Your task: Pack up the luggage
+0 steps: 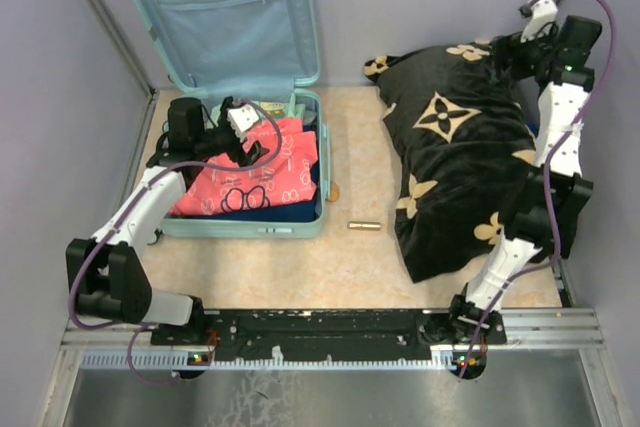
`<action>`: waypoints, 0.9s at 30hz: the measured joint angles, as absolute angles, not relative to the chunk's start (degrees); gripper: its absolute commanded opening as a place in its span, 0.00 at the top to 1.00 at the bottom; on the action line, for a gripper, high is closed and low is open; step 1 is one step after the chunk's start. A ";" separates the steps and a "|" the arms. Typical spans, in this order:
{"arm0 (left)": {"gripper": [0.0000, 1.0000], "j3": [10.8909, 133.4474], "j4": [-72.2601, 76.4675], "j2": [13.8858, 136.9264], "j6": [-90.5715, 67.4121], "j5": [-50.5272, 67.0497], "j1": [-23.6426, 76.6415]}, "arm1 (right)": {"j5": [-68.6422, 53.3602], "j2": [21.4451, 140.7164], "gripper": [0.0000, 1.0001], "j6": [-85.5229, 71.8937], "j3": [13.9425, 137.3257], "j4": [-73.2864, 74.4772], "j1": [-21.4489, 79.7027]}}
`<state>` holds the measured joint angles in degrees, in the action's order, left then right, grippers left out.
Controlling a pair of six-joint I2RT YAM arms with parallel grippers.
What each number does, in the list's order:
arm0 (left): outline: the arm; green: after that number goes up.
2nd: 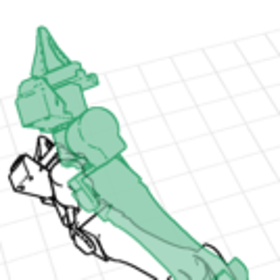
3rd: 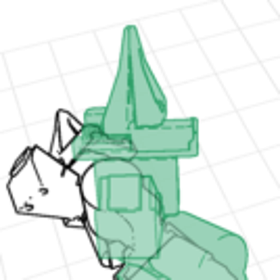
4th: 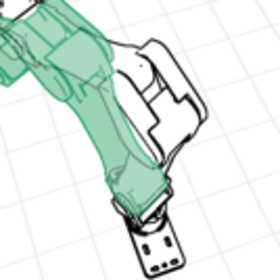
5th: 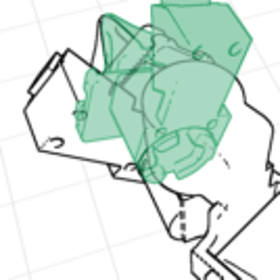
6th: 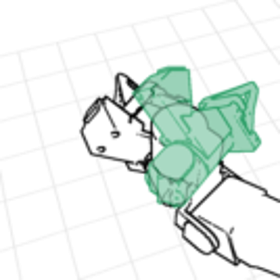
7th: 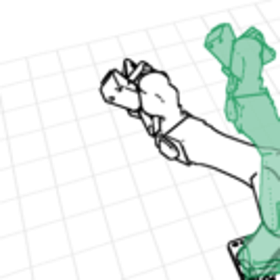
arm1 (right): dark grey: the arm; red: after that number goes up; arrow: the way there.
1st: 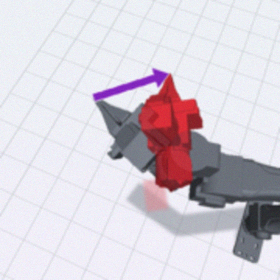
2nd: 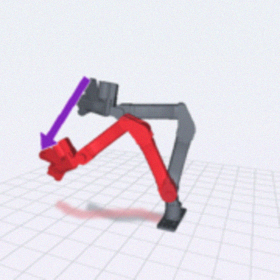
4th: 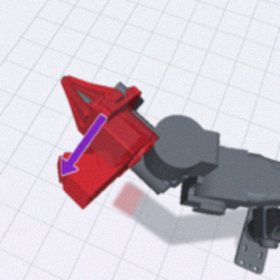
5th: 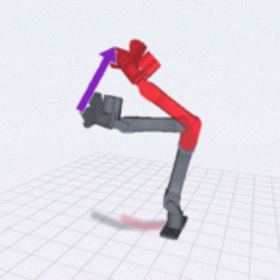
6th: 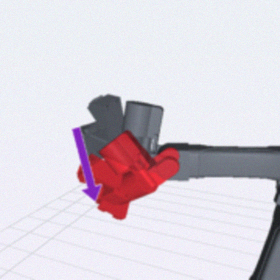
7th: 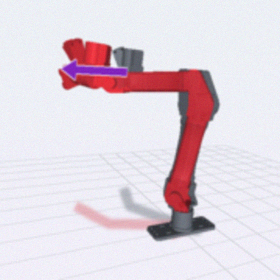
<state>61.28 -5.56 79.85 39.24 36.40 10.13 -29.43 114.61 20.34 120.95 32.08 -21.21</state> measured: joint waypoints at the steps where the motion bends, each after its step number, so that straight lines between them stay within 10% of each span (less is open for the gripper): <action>1: 0.05 61.47 -5.89 79.85 39.11 36.25 10.13 | -32.84 112.44 0.01 19.94 118.54 31.66 -20.25; 13: 0.02 63.26 -13.28 78.08 40.64 35.11 10.13 | -59.61 92.18 0.05 20.45 82.08 17.45 -2.17; 27: 0.02 67.09 -23.77 74.94 45.54 34.94 10.13 | -59.13 92.53 0.15 26.13 53.91 1.26 13.21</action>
